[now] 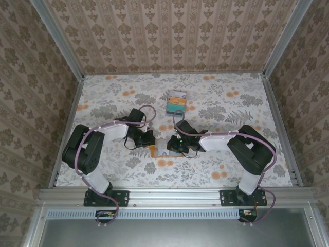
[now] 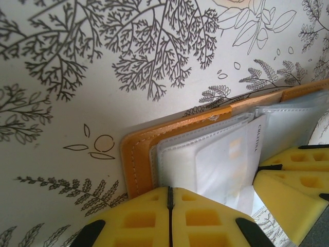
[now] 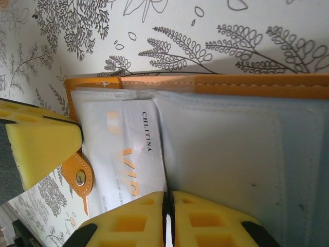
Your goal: Take the credit cards out of the card holder
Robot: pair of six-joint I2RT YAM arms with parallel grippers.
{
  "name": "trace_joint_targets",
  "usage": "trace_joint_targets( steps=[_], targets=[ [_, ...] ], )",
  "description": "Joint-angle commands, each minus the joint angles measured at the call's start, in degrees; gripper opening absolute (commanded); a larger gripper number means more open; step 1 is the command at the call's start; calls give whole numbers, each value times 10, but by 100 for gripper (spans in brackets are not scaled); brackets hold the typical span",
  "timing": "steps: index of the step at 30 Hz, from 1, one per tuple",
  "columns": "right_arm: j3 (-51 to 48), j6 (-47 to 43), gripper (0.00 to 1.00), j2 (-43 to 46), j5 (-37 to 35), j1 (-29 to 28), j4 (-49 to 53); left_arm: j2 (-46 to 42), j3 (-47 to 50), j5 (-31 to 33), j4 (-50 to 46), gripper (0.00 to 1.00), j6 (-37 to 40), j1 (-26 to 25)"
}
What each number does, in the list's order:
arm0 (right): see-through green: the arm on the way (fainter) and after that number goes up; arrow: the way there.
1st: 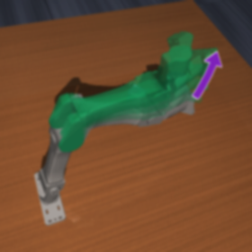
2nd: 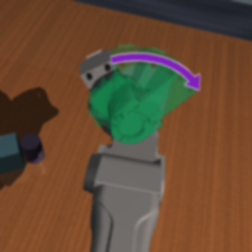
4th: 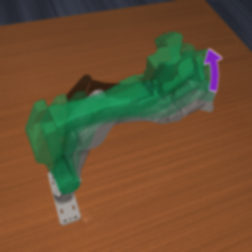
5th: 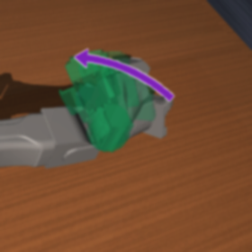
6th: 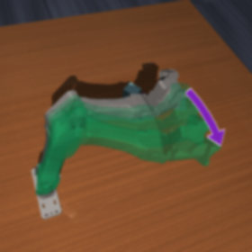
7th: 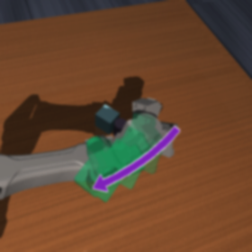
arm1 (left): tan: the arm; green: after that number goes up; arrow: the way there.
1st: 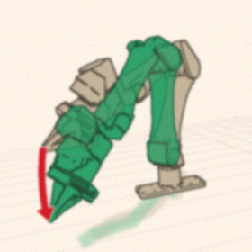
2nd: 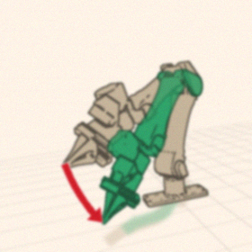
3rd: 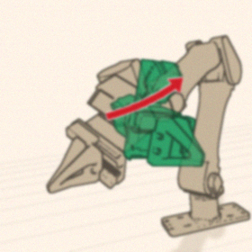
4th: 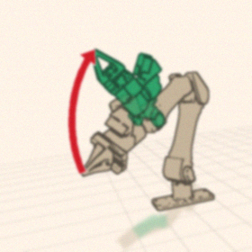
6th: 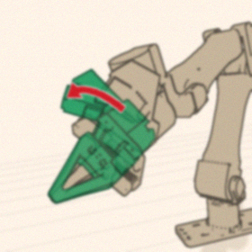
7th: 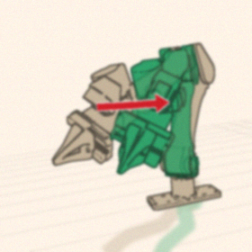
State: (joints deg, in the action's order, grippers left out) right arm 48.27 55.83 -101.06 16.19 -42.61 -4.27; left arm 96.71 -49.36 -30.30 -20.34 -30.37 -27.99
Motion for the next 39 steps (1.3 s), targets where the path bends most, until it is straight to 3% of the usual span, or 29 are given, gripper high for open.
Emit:
trace_joint_targets(
  steps=[1, 6, 14, 20, 24, 39],
  targets=[
    [9, 8, 15, -23, 7, 2, -11, 9, -3, 7, -20, 7, 7, -5],
    [8, 11, 20, -24, 14, 2, -26, 10, -6, 6, -22, 7, 8, -6],
    [10, 16, 19, -38, 33, 2, -49, 12, -7, 6, -22, 7, 8, -6],
    [9, 18, 13, -40, 34, 3, -55, 13, -8, 6, -22, 7, 8, -6],
    [1, 19, 0, -35, 32, 6, -56, 14, -11, 7, -24, 7, 10, -6],
    [-53, -5, 0, 38, 13, 50, -19, 20, -15, 5, -25, 7, 15, -4]
  ],
)
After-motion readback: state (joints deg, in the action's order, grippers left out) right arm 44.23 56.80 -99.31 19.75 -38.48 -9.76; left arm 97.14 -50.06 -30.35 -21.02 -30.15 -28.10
